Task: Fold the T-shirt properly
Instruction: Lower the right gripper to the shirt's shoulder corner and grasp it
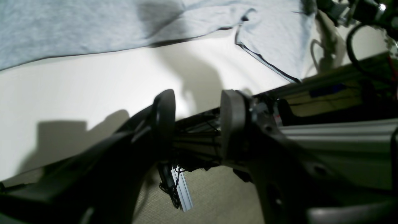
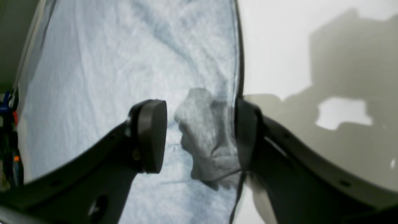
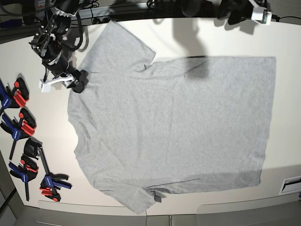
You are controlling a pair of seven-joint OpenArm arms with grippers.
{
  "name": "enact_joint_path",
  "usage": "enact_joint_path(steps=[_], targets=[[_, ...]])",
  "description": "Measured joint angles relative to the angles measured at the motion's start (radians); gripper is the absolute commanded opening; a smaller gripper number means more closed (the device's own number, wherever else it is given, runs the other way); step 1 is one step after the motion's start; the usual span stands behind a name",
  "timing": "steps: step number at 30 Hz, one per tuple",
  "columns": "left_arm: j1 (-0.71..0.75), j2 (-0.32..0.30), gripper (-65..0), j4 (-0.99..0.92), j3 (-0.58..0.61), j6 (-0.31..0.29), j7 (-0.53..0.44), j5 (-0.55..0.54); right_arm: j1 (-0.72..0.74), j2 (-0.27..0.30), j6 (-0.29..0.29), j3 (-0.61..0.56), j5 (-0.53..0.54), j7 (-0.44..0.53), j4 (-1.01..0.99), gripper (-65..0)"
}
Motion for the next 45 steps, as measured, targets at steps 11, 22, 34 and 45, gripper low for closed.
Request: enact_joint_path(steps=[11,22,34,45], targets=[[-0.019,0.0,-42.8,0.0,0.0,0.0,0.0,0.015,-0.002,-0.006,0.117,0.0,0.108,-0.091,-0.005,-32.5],[-0.051,0.003,-41.4,0.0,0.0,0.108,0.002,0.053,-0.006,-0.009,0.122,-0.003,0.093,-0.117,-0.012,-65.0],[-0.294,0.006,-35.5,-0.001,-0.151,0.249,0.056,0.167,-0.005,-0.009,0.122,-0.003,0.082,-0.116,-0.012,-65.0],[-0.48,-0.116,-35.5,-0.452,-0.417,0.202,0.101,-0.051,-0.004,-0.008,0.122,-0.005,0.082,-0.116,-0.012,-65.0]])
